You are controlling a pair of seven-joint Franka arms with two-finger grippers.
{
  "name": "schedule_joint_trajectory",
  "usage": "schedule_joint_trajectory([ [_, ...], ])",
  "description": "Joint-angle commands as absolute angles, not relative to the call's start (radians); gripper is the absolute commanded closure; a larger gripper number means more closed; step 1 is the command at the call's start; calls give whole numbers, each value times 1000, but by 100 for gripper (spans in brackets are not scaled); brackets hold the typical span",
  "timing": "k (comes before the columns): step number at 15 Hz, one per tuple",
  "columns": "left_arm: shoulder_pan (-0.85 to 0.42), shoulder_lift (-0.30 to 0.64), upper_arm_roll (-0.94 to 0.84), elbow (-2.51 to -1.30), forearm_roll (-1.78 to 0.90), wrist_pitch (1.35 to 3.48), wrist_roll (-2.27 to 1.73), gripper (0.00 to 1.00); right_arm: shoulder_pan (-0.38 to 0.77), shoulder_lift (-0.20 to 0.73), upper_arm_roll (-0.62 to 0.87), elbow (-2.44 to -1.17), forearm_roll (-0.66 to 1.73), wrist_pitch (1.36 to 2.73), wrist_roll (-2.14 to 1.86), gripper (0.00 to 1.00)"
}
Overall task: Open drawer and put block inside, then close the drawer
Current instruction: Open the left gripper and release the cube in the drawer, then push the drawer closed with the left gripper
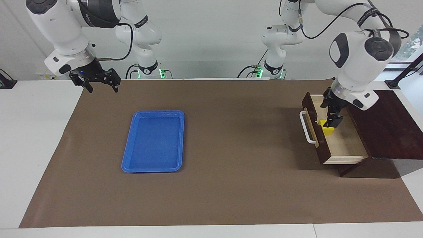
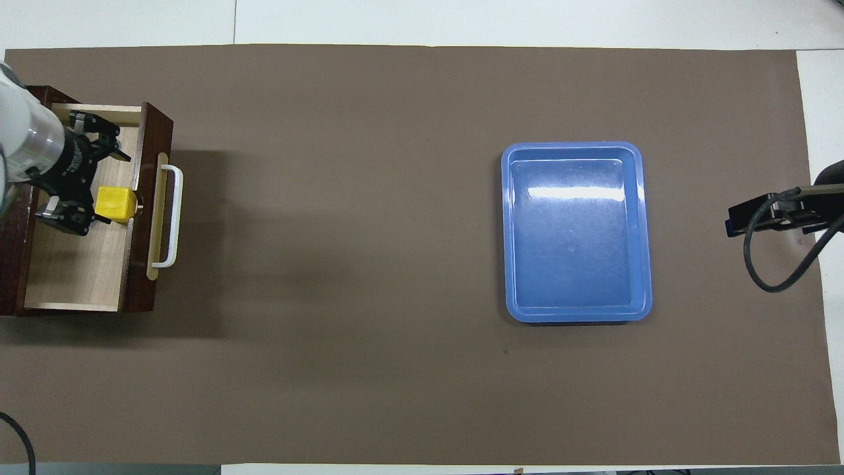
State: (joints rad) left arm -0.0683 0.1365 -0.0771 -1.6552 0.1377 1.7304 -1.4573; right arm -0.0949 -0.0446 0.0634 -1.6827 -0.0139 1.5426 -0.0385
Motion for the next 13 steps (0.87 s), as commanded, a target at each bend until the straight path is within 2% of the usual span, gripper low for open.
schedule_joint_trajectory([
  [1, -162, 124, -66, -1681, 247, 1720, -1546, 0, -109, -57, 71, -1684, -32, 1536, -28, 0],
  [3, -195, 126, -67, -1707, 302, 1733, -1644, 0, -107, -57, 71, -1683, -32, 1536, -25, 0],
  [6, -247, 107, -67, -1816, 432, 1749, -1696, 0, -103, -63, 72, -1683, -34, 1534, -25, 0],
  [8, -253, 94, -67, -1880, 518, 1763, -1715, 0, -106, -64, 74, -1684, -32, 1536, -25, 0],
  [13, -238, 48, -66, -1988, 532, 1845, -1740, 0, -104, -67, 74, -1690, -32, 1534, -25, 0],
])
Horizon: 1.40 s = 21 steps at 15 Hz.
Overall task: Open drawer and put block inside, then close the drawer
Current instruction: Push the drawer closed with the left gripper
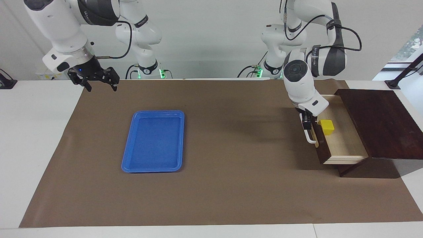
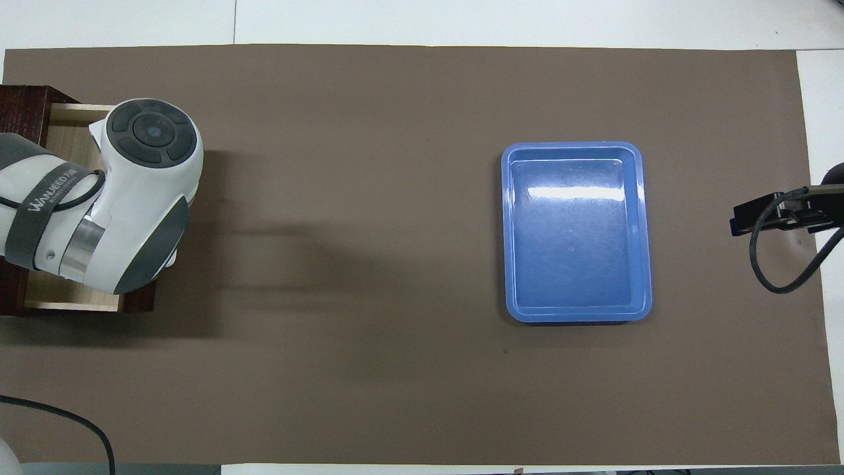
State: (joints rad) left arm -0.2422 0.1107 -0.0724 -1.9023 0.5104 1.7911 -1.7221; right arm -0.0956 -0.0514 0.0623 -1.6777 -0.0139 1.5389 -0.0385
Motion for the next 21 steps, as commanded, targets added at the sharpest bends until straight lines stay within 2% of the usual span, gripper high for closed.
schedule_joint_trajectory([
  [1, -236, 48, -66, -1993, 534, 1850, -1740, 0, -106, -67, 74, -1690, -32, 1534, -25, 0],
  [15, 17, 63, -66, -1985, 566, 1977, -1557, 0, -106, -67, 74, -1690, -32, 1534, -25, 0],
  [21, 38, 63, -66, -1982, 571, 1976, -1543, 0, -106, -67, 74, -1690, -32, 1534, -25, 0],
])
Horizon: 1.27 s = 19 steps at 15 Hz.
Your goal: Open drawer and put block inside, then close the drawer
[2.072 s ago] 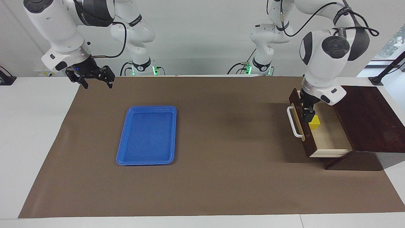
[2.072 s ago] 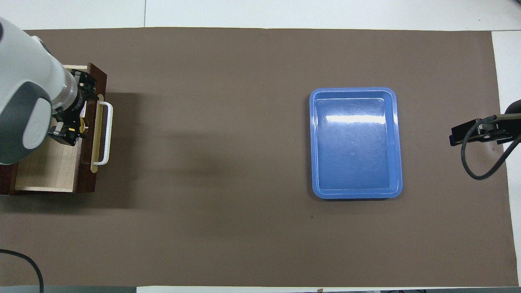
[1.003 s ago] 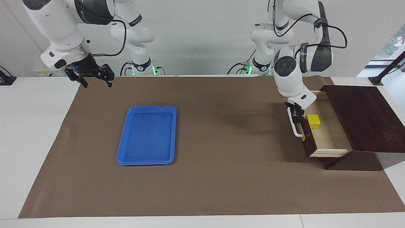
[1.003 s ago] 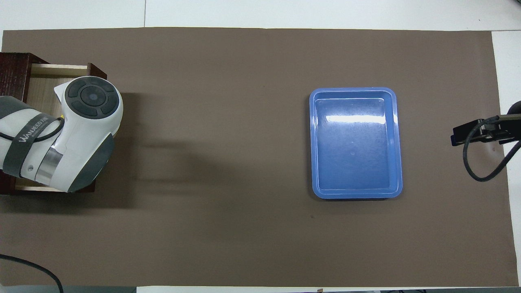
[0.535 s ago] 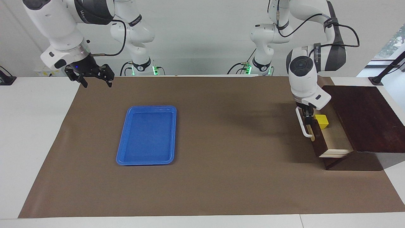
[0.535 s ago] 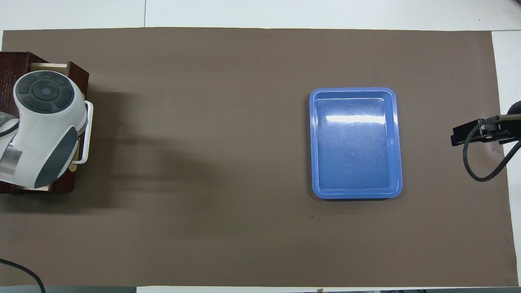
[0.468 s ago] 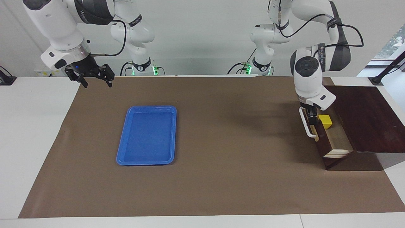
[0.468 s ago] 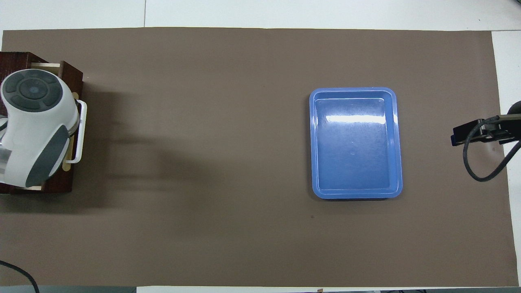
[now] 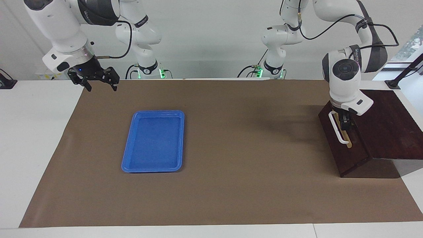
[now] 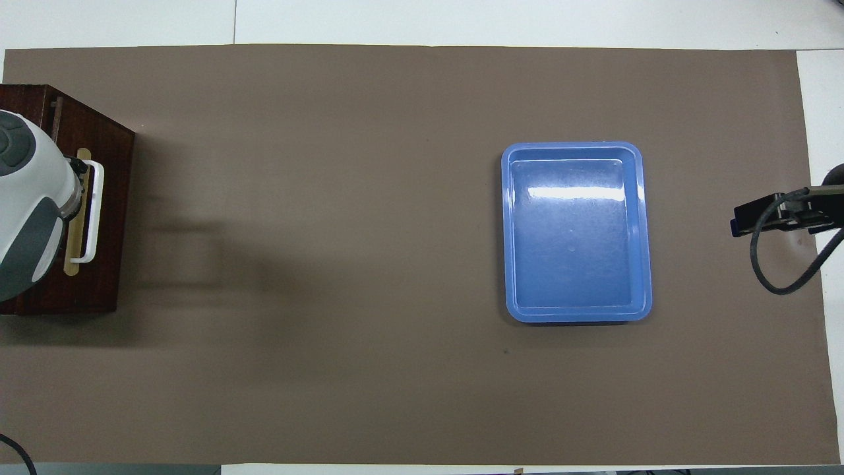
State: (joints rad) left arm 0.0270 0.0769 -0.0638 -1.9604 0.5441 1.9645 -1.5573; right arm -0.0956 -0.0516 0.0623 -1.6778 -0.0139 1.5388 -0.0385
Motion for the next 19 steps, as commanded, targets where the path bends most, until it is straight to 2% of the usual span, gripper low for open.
schedule_joint_trajectory([
  [1, 38, 63, -64, -1982, 571, 1974, -1537, 0, -106, -67, 74, -1690, -32, 1534, -25, 0],
  [4, 28, 63, -71, -1945, 546, 1944, -1525, 0, -106, -67, 74, -1690, -32, 1534, -25, 0],
  [9, -23, 43, -77, -1864, 355, 1856, -1484, 0, -106, -67, 74, -1690, -32, 1534, -25, 0],
  [12, -23, -17, -81, -1853, 198, 1844, -1326, 0, -106, -67, 74, -1690, -32, 1534, -25, 0],
  [19, -25, -89, -89, -1819, -5, 1755, -869, 0, -106, -67, 74, -1690, -32, 1534, -25, 0],
])
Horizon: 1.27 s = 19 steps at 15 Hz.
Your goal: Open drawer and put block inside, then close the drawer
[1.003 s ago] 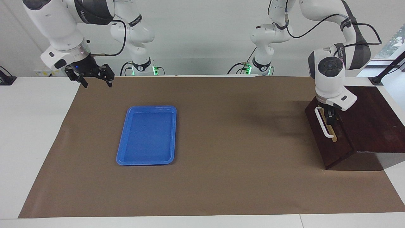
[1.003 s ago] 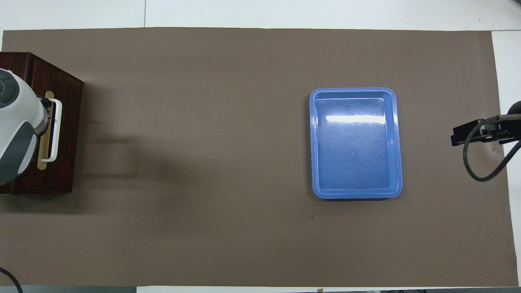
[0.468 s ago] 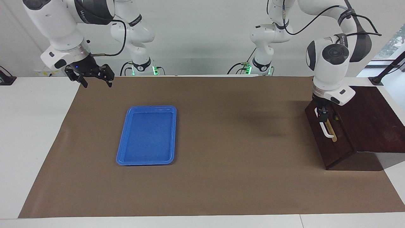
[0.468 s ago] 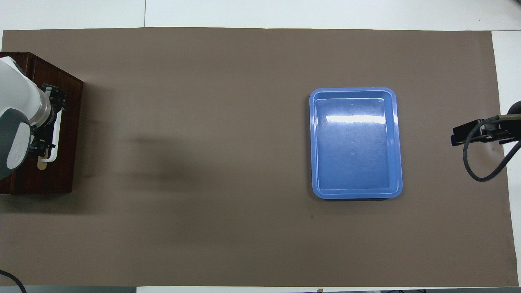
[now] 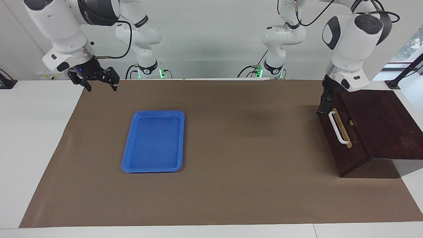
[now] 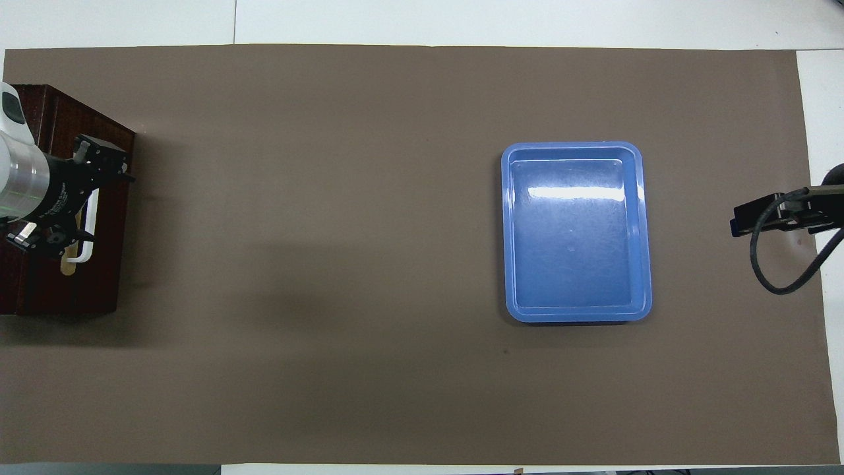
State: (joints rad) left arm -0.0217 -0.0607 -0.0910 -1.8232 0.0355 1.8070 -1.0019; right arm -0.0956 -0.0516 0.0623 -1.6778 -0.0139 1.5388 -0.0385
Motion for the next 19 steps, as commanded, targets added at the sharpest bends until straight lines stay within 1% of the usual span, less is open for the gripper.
schedule_joint_trajectory([
  [1, -25, -97, -87, -1819, -5, 1729, -795, 0, -106, -67, 74, -1690, -32, 1534, -25, 0],
  [5, -11, -126, -72, -1818, -9, 1643, -470, 0, -106, -67, 74, -1690, -32, 1534, -25, 0],
  [11, 29, -153, -68, -1825, -34, 1559, -131, 0, -106, -67, 74, -1690, -32, 1534, -25, 0],
  [14, 34, -153, -74, -1816, -113, 1581, -124, 0, -106, -67, 74, -1690, -32, 1534, -25, 0],
  [15, 28, -153, -81, -1795, -117, 1592, -130, 0, -106, -67, 74, -1690, -32, 1534, -25, 0],
  [18, 28, -163, -78, -1795, -106, 1609, -135, 0, -106, -67, 74, -1690, -32, 1534, -25, 0],
  [19, 26, -157, -81, -1792, -63, 1595, -129, 0, -106, -67, 74, -1690, -32, 1534, -25, 0],
])
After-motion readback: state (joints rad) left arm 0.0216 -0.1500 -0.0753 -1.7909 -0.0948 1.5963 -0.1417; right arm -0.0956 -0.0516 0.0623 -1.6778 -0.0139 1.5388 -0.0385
